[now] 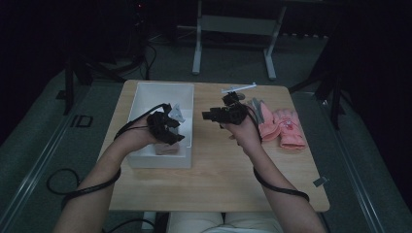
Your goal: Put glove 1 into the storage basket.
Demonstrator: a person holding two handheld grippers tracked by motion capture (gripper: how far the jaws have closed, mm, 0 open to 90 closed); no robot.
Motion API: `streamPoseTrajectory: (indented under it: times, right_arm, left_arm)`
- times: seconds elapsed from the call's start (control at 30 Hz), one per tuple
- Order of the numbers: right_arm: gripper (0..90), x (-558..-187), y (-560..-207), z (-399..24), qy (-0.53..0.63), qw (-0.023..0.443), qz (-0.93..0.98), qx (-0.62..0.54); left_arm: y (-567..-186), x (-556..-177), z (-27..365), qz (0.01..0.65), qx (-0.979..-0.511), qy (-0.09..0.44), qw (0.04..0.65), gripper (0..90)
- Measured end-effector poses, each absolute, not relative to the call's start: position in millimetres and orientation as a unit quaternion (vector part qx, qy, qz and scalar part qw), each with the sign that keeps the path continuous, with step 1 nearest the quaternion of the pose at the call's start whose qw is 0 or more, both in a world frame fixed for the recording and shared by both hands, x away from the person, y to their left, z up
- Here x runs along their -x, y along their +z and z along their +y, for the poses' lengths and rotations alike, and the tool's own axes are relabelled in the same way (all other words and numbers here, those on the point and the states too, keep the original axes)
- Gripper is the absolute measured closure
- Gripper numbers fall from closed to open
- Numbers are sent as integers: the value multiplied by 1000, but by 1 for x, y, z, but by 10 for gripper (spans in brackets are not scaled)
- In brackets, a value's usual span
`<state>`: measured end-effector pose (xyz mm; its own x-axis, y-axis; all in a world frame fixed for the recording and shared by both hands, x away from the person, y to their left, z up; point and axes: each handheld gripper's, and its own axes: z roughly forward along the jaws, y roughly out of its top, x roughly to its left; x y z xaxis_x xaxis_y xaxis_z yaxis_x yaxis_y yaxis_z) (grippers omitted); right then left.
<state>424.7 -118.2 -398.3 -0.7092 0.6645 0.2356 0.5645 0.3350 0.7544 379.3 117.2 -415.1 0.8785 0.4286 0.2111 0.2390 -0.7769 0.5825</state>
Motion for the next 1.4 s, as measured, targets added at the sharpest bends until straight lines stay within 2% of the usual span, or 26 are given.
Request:
streamPoseTrajectory:
  times: [0.27, 0.53, 0.67, 0.9, 1.0, 1.2, 1.4]
  right_arm:
    - [544, -415, -405, -158, 437, 71, 815, -375]
    - [550, -407, -407, -191, 445, 95, 813, -363]
    - [560, -401, -412, -212, 450, 108, 817, -345]
    - [567, -396, -428, -240, 441, 124, 815, -356]
    - [570, -397, -435, -255, 437, 130, 810, -370]
    - [566, -400, -450, -274, 423, 136, 807, -389]
    - [562, -402, -463, -286, 422, 128, 807, -393]
  left_arm:
    - [-400, -369, 80, 174, -919, 152, 318, 503]
    - [-397, -360, 43, 223, -902, 177, 324, 496]
    - [-406, -356, 23, 240, -895, 158, 340, 462]
    - [-425, -348, 0, 237, -901, 151, 331, 449]
    - [-437, -342, -8, 232, -902, 164, 326, 400]
    - [-467, -335, -26, 223, -912, 142, 313, 141]
    - [-493, -317, -38, 222, -908, 131, 329, 22]
